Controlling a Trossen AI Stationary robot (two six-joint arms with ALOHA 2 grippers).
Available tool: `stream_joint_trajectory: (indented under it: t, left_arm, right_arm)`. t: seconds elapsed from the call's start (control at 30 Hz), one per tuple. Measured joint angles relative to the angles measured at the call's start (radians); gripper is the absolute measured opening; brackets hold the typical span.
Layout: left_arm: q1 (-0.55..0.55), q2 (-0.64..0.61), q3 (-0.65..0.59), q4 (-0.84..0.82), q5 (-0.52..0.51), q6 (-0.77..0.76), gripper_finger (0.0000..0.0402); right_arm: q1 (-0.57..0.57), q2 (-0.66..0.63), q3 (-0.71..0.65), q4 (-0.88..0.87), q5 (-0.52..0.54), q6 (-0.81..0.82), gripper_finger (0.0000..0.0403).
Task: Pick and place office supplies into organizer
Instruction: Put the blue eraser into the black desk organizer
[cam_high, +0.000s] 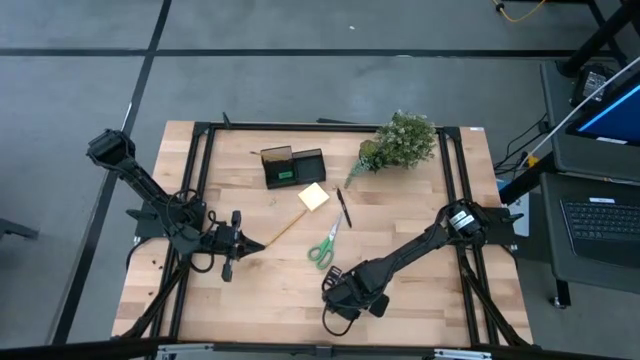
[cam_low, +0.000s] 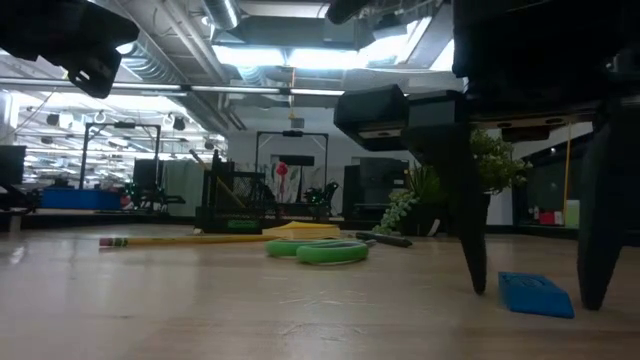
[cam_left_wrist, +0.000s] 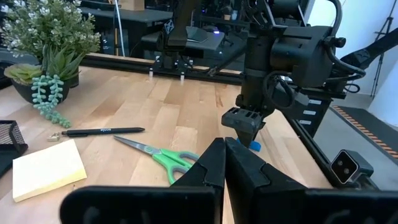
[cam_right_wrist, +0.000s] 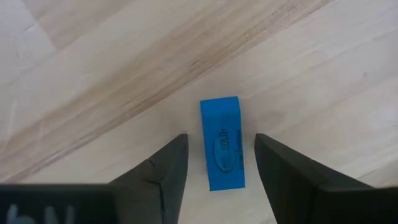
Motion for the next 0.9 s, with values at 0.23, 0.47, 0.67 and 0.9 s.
stream_joint_trajectory:
  t: [0.23,0.47,0.67,0.9]
  left_arm:
    - [0.0,0.0,0.0,0.0,0.0,-0.003,0.0002]
    - [0.0,0.0,0.0,0.0,0.0,-0.003,0.0005]
    - [0.0,0.0,0.0,0.0,0.0,-0.003,0.0002]
    - [0.0,0.0,0.0,0.0,0.001,-0.003,0.0003]
  right_arm:
    - [0.0,0.0,0.0,0.006,-0.001,0.025,0.0143]
    - [0.001,0.0,0.0,0.007,-0.001,0.026,0.0113]
    - [0.001,0.0,0.0,0.008,-0.001,0.031,0.0103]
    - [0.001,0.0,0.0,0.008,0.003,0.097,0.0101]
